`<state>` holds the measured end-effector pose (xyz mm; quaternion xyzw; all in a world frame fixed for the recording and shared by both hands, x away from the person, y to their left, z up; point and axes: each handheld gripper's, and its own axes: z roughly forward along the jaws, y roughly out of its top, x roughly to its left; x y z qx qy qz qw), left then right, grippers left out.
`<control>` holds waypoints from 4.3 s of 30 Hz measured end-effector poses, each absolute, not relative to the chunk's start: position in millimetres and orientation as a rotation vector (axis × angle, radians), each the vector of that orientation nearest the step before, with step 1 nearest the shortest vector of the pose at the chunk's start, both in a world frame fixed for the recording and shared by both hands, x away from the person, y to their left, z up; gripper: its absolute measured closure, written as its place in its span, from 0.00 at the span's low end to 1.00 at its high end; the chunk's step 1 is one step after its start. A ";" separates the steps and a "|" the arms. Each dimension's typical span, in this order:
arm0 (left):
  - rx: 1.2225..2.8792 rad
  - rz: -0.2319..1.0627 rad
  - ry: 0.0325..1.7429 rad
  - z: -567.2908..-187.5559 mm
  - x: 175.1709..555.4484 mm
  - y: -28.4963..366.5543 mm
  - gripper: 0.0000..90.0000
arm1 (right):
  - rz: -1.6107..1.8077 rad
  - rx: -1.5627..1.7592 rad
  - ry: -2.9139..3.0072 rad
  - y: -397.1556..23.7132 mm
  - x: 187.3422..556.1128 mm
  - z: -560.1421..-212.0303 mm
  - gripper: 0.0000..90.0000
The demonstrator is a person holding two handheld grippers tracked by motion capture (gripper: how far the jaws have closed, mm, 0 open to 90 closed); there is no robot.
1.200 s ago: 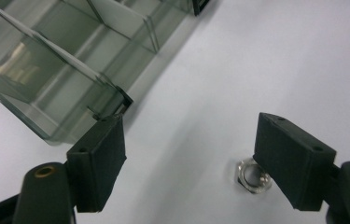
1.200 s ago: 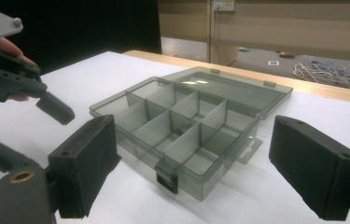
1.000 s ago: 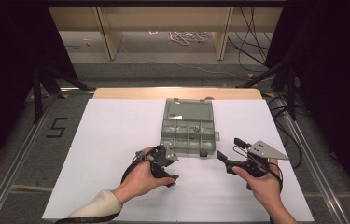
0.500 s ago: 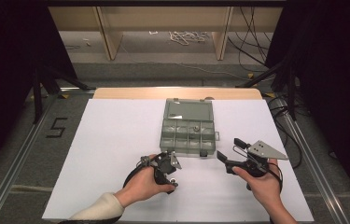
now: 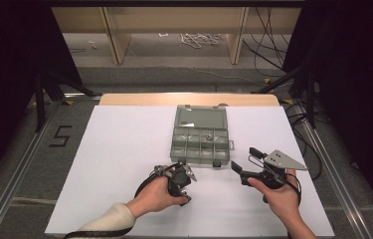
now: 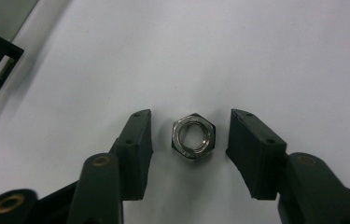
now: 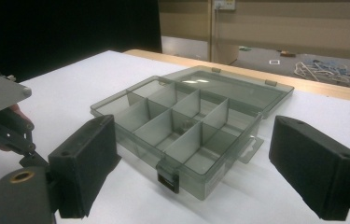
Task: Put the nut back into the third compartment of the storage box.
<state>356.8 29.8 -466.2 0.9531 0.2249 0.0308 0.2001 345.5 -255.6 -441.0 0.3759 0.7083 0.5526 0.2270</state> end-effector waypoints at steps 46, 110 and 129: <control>2.560 0.176 0.674 -449.3 354.7 29.8 0.78 | 1.501 1.039 1.957 -256.9 345.0 -440.1 0.18; 2.269 0.381 0.738 -389.9 416.6 -0.6 0.78 | 1.507 1.040 1.963 -257.4 345.6 -441.0 0.18; 2.257 0.399 0.788 -390.4 437.5 -9.2 0.78 | 1.523 1.036 1.955 -257.3 345.5 -440.8 0.18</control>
